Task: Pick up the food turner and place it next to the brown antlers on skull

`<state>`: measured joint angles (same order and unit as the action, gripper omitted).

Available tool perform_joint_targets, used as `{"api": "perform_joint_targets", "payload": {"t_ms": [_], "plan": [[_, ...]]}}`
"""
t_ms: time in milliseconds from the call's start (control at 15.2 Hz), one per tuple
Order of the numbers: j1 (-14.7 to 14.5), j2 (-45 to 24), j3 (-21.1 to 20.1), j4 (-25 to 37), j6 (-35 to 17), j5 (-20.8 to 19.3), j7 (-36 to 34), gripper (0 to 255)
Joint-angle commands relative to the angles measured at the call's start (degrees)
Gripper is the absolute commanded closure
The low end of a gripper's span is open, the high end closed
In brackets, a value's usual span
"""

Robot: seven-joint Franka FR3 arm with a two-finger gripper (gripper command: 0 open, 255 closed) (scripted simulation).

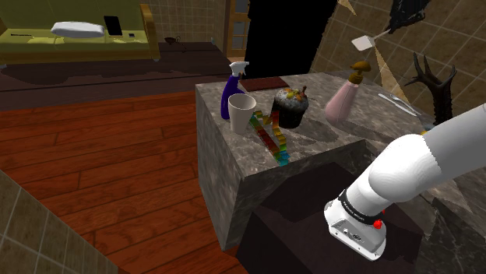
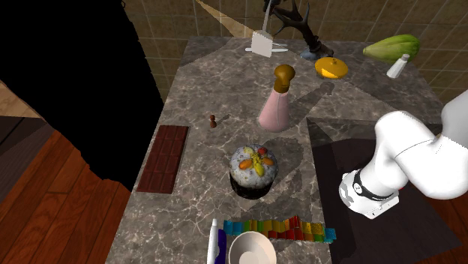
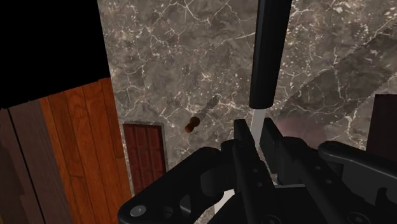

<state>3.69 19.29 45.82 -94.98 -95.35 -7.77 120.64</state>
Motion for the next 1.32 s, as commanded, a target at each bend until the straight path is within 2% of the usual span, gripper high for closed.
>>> {"api": "perform_joint_targets", "payload": {"t_ms": [0, 396, 528, 1254], "plan": [[0.9, 1.3, 1.2, -0.2, 0.6, -0.7, 2.1, 255], [1.7, 1.5, 8.2, 2.5, 2.5, -0.7, 10.2, 255], [1.3, 0.6, 12.7, 4.7, 3.5, 0.1, 14.6, 255], [4.1, 4.9, 10.3, -7.0, -4.9, -3.1, 13.1, 255]]}}
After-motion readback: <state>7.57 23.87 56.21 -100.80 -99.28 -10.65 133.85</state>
